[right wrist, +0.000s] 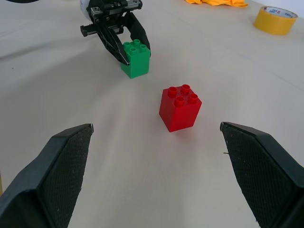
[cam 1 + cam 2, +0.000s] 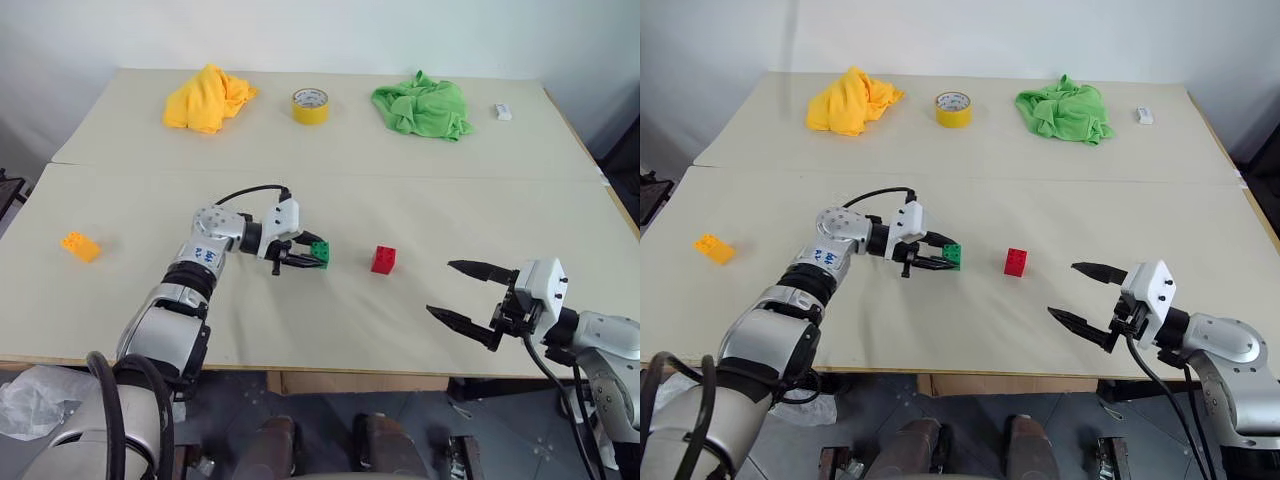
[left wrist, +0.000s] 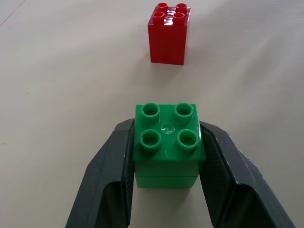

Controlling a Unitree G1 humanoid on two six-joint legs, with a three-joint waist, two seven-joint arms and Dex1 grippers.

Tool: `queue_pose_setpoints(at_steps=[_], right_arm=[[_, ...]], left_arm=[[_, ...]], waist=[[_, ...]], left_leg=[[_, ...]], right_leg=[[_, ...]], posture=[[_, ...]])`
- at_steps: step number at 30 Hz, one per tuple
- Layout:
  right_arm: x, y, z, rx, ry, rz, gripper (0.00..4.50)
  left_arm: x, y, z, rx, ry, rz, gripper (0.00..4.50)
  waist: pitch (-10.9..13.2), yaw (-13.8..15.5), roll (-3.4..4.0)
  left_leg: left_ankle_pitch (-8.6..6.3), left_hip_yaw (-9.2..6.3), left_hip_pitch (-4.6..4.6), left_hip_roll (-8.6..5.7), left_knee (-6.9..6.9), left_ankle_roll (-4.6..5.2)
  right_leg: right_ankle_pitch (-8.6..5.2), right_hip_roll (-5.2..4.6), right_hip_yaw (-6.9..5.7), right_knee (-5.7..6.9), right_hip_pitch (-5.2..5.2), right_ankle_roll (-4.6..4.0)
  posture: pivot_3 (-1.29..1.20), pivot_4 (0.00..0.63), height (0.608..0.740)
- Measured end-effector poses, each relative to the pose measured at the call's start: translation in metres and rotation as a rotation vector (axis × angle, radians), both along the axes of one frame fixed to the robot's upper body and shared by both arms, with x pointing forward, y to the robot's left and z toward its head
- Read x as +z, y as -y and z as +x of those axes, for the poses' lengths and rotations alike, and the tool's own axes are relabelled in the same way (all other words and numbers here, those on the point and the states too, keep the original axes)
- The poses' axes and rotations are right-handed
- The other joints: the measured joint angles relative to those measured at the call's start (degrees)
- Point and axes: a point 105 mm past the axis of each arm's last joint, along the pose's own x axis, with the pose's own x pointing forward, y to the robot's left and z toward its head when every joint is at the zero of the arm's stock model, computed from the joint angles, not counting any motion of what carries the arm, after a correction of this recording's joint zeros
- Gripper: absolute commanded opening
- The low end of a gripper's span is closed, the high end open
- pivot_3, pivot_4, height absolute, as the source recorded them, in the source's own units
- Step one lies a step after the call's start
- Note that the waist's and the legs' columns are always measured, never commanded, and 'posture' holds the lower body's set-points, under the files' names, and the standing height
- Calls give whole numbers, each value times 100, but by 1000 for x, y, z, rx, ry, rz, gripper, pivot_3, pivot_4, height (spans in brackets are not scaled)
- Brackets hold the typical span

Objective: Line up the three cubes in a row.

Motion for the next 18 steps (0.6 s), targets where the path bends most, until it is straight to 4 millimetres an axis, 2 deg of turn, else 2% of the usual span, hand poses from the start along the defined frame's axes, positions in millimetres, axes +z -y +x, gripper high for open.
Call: queue_pose_setpoints(at_steps=[4,7,9,13,16,18], right_arm=[[-1,-4,0,13,-5,1,4500],[2,-13,3,55,6,1,4500],[4,-19,6,81,14,4,4500],[9,-33,13,140,29,24,4500],[15,-50,19,207,36,63,4500],[19,-60,24,237,40,90,4500]], left_arm=[[-5,-1,-1,2,-22,13,3106],[4,-7,3,34,-6,-26,3982],[14,-14,5,46,16,-55,3982],[41,-45,2,86,102,-111,3982],[47,-89,-17,214,168,-183,4487],[45,-115,-31,350,172,-256,4487]], waist=[[0,-5,-1],[1,-16,-1],[1,-35,-1],[-1,-87,1],[1,-224,5],[2,-248,5]], left_leg=[[0,0,-1,0,-1,0],[0,0,-1,3,-1,0],[0,0,-1,7,-3,-1],[0,-2,0,10,-7,-2],[-3,-4,4,16,-15,-7],[-4,-12,2,20,-13,-9]], right_leg=[[0,1,0,-1,0,0],[0,1,0,-1,-1,0],[0,2,1,-2,-3,0],[0,-1,15,-4,-3,0],[-1,-1,37,-5,-5,-2],[-2,0,34,-6,-5,-5]], posture=[[0,150,740],[0,150,740],[0,150,740],[0,150,740],[0,150,740],[0,150,740]])
